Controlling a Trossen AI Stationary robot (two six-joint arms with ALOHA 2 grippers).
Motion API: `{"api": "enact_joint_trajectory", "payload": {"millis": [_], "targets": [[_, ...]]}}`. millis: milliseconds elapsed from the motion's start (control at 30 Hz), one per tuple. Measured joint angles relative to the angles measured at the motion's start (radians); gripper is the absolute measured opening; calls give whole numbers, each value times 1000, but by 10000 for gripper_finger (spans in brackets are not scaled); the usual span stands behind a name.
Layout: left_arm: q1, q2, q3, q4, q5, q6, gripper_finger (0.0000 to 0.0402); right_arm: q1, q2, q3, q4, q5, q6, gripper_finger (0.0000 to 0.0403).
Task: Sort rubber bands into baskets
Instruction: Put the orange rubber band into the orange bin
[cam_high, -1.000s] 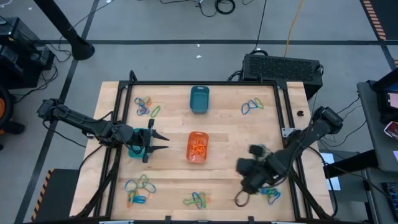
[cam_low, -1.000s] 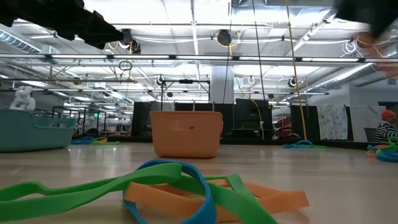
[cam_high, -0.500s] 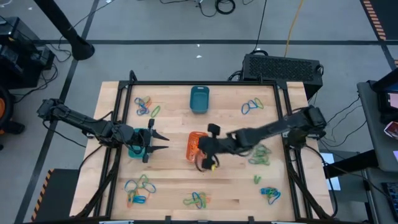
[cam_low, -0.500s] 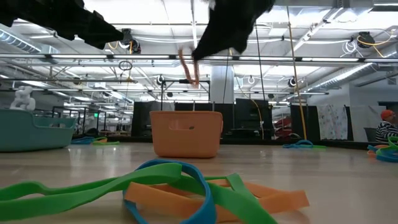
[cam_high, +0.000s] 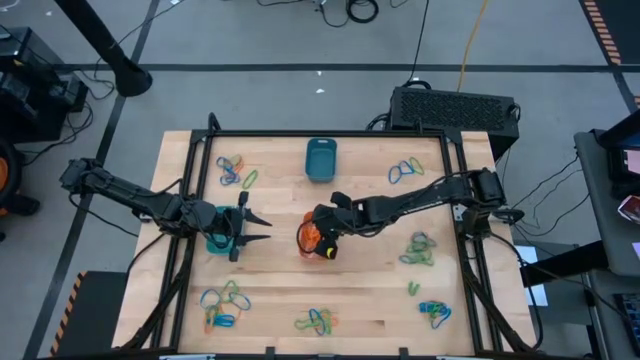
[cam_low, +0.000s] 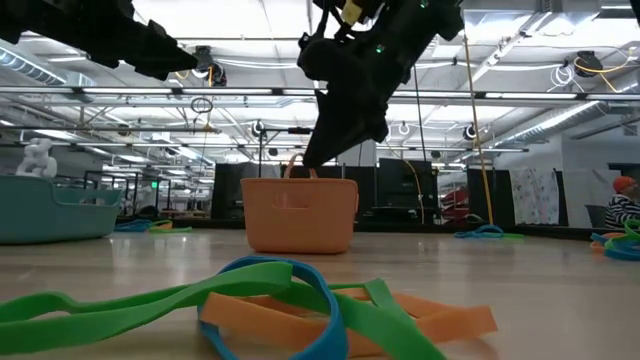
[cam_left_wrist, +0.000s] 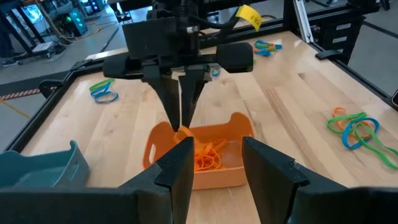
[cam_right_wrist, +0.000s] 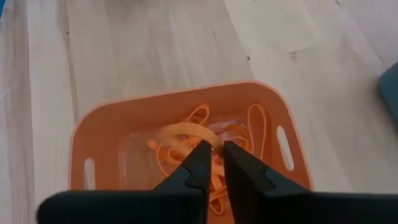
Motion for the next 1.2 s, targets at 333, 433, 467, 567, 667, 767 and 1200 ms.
{"api": "enact_joint_trajectory", "payload": {"millis": [333,433,467,567,667,767,1200], "targets": [[0,0,1,-10,62,-152,144,0,-2,1,-8,-4,-18,118],[-4,0,35,-64,176,-233,144,6,-2,12,-8,-59,-46,127],[-10,0,49,-80,202,-256,144,8,-2,16,-6,-88,-53,128],[-51,0,65,-117,214,-314,144,25,-3,28,-6,-160,-57,130],[-120,10,66,-118,197,-373,144,59,-3,29,4,-185,-70,130],[-208,38,66,-118,186,-464,144,104,-3,29,36,-186,-107,130],[-492,368,281,-380,213,-1069,143,270,-4,30,295,-183,-215,130]]}}
